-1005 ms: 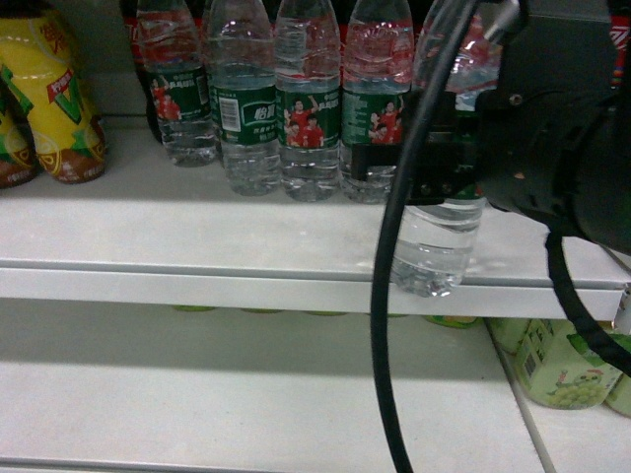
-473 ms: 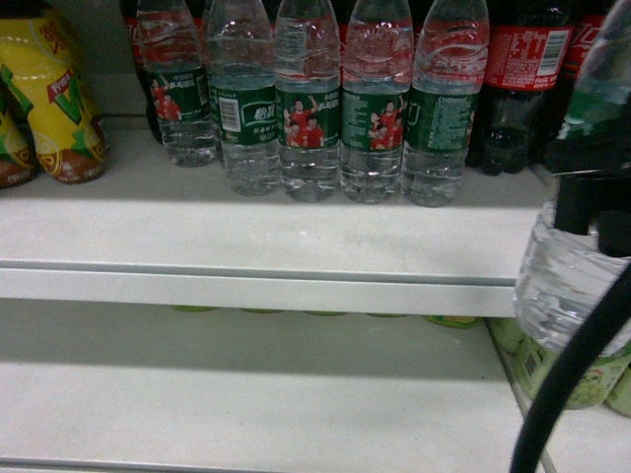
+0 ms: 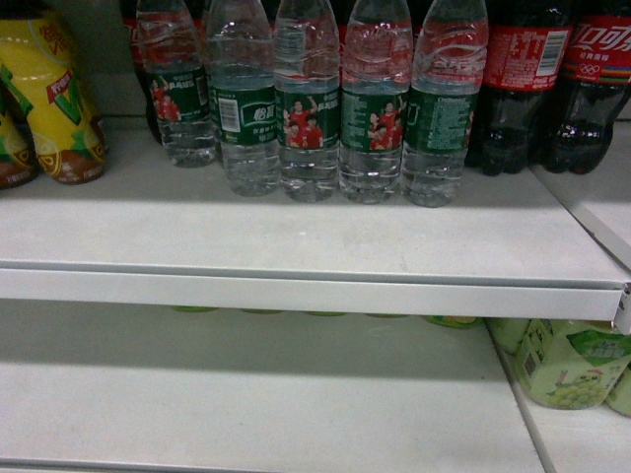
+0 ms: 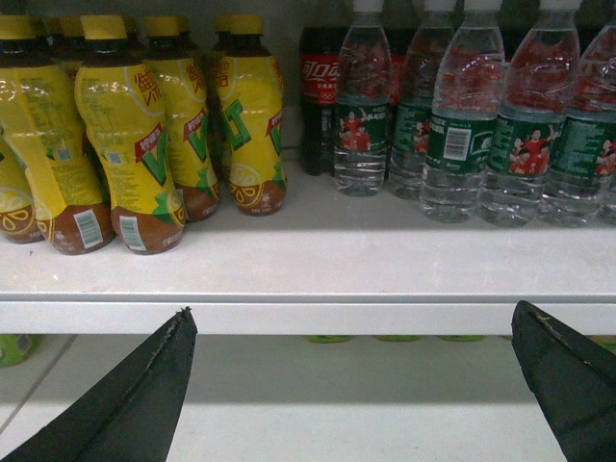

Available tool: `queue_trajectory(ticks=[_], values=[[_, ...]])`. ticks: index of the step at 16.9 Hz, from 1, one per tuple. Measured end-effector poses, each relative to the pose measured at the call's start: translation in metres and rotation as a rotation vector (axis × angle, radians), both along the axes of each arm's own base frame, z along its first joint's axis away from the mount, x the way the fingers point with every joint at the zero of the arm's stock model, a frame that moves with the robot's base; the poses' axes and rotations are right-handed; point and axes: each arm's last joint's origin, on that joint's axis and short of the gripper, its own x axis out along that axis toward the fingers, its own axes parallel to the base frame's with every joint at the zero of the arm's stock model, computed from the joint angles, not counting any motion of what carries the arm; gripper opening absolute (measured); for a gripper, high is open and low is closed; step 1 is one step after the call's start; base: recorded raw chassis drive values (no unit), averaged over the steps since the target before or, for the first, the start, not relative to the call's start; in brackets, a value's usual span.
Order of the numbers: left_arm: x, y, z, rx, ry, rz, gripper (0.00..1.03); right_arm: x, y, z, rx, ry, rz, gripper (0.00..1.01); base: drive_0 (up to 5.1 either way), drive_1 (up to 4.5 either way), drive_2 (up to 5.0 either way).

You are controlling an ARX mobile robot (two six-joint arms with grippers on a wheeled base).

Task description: Move water from second to third shelf

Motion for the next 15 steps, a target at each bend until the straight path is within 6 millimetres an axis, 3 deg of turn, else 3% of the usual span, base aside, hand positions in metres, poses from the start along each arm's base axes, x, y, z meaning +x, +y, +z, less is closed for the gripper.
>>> queue_trajectory(ticks=[7,15], values=[[0.000,0.000,0.000,0.000,0.000,0.000,0.98,-0.008,-0.019,0.003,0.043,0.001,-0.084,0.43,0.0,0.00,0.0],[0.000,0.000,0.000,0.000,0.000,0.000,0.98,-0.009,-0.020,0.002,0.049,0.002,-0.091,0.43,0.0,0.00,0.0]])
